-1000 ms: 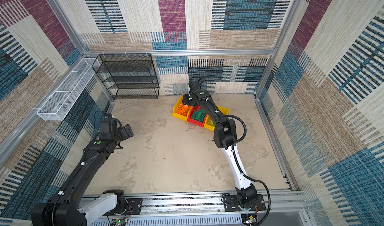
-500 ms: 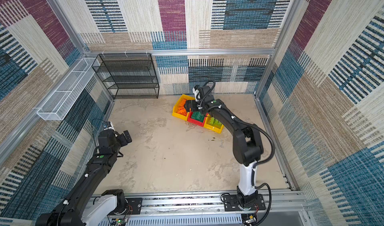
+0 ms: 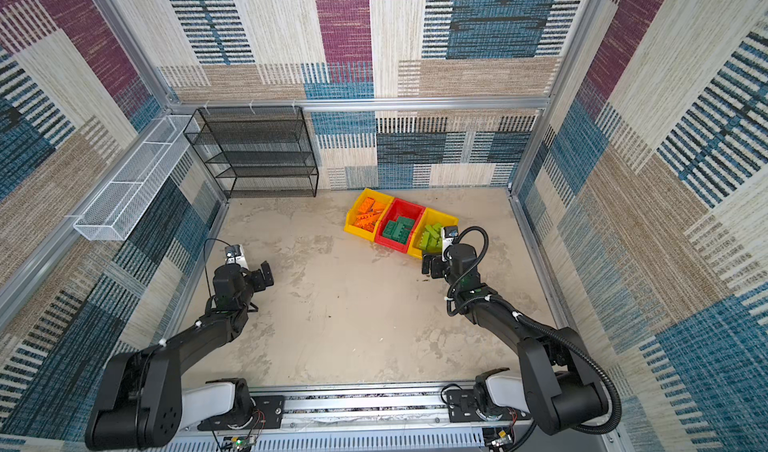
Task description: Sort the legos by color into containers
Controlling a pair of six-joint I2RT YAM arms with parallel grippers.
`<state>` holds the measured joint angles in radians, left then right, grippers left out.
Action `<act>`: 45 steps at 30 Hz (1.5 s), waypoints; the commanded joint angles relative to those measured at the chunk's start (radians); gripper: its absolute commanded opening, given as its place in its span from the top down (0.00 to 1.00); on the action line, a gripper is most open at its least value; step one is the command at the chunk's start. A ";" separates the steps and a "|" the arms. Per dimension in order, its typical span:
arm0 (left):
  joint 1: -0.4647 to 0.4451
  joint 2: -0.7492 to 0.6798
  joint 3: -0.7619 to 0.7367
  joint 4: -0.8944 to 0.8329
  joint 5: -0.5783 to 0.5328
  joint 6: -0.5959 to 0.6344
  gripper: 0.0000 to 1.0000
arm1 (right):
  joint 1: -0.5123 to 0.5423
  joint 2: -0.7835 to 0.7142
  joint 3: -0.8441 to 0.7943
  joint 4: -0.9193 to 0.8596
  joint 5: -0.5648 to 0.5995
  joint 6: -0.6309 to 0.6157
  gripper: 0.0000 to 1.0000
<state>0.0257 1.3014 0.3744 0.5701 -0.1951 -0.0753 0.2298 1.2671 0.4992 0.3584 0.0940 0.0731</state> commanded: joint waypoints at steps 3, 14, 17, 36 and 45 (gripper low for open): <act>0.002 0.154 -0.010 0.286 0.042 0.022 0.00 | -0.060 0.020 -0.089 0.358 0.146 -0.085 0.01; 0.008 0.243 0.053 0.253 0.145 0.056 0.01 | -0.221 0.233 -0.300 0.947 -0.001 -0.073 0.00; 0.008 0.244 0.058 0.245 0.145 0.057 0.01 | -0.226 0.266 -0.289 0.929 -0.042 -0.080 0.00; 0.007 0.236 0.047 0.259 0.144 0.056 0.01 | -0.237 0.280 -0.309 1.002 -0.065 -0.079 0.00; 0.007 0.237 0.047 0.258 0.144 0.055 0.01 | -0.236 0.284 -0.302 0.994 -0.066 -0.078 0.00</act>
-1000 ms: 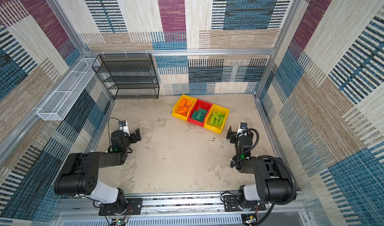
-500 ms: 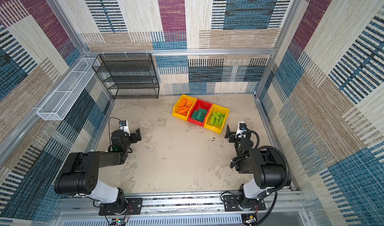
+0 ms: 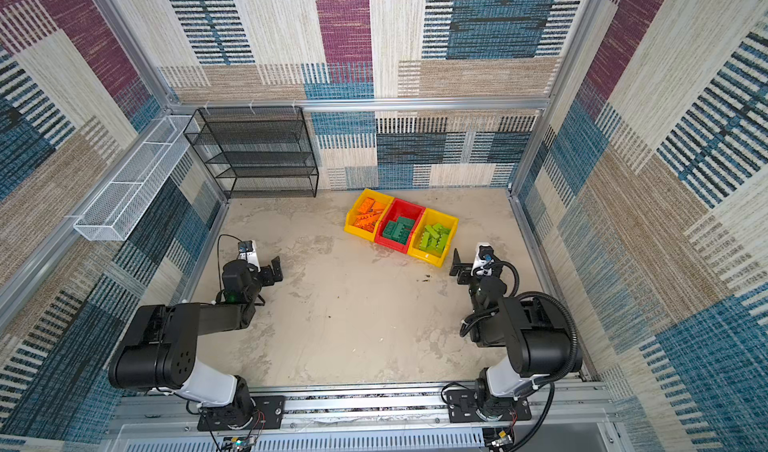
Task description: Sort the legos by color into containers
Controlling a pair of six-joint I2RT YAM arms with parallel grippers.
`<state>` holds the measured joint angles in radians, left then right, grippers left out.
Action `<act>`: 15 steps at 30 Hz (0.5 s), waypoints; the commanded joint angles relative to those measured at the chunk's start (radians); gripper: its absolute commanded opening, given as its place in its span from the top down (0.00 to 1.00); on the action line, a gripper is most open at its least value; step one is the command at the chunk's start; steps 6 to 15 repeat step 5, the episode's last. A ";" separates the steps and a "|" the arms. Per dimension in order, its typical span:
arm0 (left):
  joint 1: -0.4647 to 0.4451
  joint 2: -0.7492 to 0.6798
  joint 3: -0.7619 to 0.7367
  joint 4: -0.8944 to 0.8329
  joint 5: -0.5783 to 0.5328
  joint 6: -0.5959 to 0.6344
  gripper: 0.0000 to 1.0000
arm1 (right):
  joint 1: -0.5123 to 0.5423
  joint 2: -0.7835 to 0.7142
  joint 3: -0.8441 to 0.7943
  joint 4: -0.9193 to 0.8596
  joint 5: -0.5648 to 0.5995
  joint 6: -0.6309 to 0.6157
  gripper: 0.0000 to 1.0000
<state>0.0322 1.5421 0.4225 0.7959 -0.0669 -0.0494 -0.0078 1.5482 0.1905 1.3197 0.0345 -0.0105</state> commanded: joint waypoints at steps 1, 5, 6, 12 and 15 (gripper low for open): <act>0.001 -0.005 -0.002 0.032 0.016 0.029 0.00 | 0.001 0.001 0.004 0.034 -0.007 0.004 0.00; 0.001 -0.005 -0.002 0.032 0.016 0.029 0.01 | 0.000 0.001 0.002 0.040 -0.005 0.004 0.00; 0.001 -0.005 -0.002 0.032 0.016 0.029 0.01 | 0.000 0.001 0.002 0.040 -0.005 0.004 0.00; 0.001 -0.005 -0.002 0.032 0.016 0.029 0.01 | 0.000 0.001 0.002 0.040 -0.005 0.004 0.00; 0.001 -0.005 -0.002 0.032 0.016 0.029 0.01 | 0.000 0.001 0.002 0.040 -0.005 0.004 0.00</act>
